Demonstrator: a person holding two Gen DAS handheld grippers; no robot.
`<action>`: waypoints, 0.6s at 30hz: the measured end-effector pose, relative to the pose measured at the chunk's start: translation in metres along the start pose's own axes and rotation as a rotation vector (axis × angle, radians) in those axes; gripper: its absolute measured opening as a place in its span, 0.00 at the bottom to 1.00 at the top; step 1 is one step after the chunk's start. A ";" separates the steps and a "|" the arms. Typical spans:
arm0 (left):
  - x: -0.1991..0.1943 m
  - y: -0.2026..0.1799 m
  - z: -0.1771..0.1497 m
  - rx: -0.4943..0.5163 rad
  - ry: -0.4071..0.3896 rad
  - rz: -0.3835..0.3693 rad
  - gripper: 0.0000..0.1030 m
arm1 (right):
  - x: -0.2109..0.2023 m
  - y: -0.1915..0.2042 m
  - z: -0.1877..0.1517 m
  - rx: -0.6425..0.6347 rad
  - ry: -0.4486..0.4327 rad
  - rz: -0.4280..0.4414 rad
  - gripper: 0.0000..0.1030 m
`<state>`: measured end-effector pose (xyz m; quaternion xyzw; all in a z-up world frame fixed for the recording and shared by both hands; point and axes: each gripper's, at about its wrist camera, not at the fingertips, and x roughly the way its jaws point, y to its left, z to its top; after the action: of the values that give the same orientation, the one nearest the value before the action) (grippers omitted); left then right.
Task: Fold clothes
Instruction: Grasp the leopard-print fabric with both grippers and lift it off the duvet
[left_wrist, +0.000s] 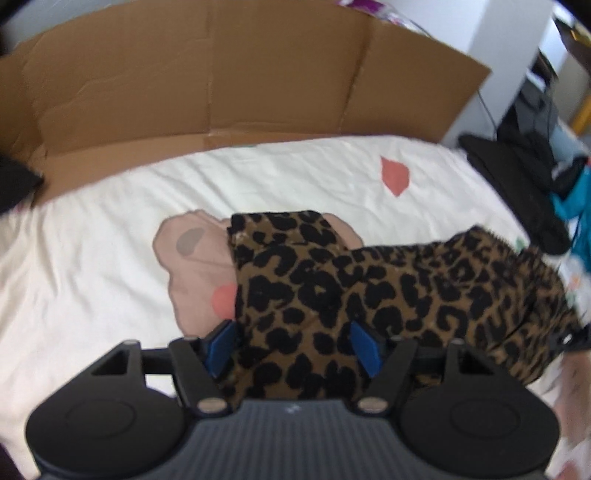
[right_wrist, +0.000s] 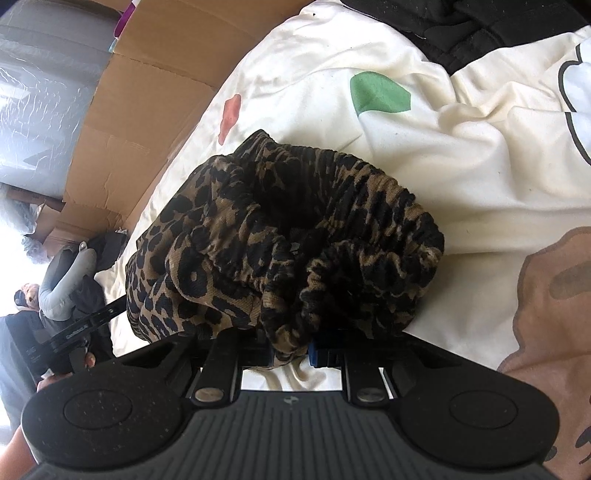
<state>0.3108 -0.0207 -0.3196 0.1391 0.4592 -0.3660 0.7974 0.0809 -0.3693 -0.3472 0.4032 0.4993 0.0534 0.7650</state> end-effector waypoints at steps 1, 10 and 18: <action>0.002 -0.003 0.001 0.029 0.006 0.008 0.68 | 0.000 0.000 0.000 0.000 0.001 0.000 0.15; 0.004 -0.005 0.003 0.063 0.108 -0.039 0.16 | -0.006 0.001 0.001 -0.015 0.005 -0.002 0.13; -0.026 -0.008 0.000 0.051 0.128 -0.020 0.08 | -0.022 -0.003 0.003 -0.051 0.024 -0.008 0.12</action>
<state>0.2974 -0.0144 -0.2968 0.1780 0.5009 -0.3759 0.7590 0.0717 -0.3837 -0.3324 0.3810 0.5086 0.0679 0.7692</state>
